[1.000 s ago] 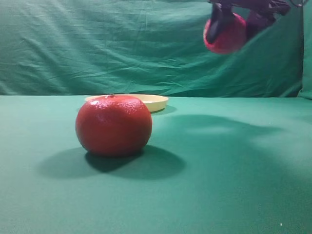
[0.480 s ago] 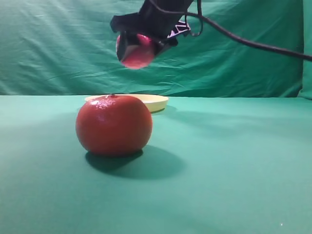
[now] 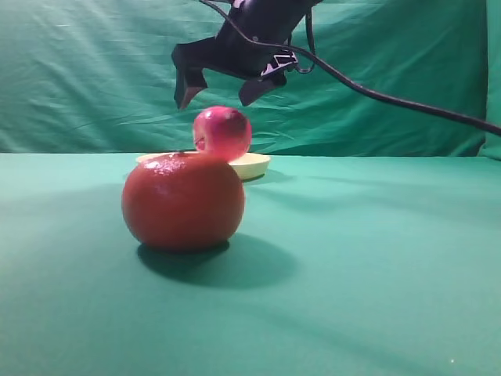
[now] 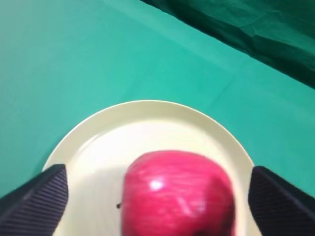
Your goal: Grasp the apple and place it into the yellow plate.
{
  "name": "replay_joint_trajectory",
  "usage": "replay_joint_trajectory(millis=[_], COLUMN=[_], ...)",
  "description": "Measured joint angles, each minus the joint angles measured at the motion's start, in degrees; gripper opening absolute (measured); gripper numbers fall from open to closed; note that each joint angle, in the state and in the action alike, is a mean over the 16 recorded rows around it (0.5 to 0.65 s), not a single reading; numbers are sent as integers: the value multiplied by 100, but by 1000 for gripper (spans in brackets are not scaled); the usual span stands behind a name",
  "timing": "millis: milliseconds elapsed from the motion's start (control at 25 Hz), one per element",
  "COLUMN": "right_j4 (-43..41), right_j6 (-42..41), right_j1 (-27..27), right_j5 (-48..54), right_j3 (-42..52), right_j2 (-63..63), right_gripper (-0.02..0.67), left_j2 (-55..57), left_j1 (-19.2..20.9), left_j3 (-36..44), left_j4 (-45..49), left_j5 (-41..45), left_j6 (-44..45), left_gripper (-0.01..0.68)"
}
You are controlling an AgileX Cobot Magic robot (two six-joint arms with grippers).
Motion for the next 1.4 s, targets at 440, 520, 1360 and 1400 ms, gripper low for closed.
replay_joint_trajectory(millis=[440,520,1360,1400], right_j4=[-513,-542,-534,-521], right_j6=[421,595,1653,1661], right_j1=[1,1,1,1], right_j5=[2299,2655,1794,1763], right_j3=[24,102,4244,4430], right_j2=[-1755,-2063,-6156,-6375], right_gripper=[106,53,0,0], left_j2=[0,0,0,0], left_j1=[0,0,0,0], left_j3=[0,0,0,0], left_j4=[0,0,0,0], left_j5=[0,0,0,0], left_j6=[0,0,0,0], left_gripper=[157,157,157,157])
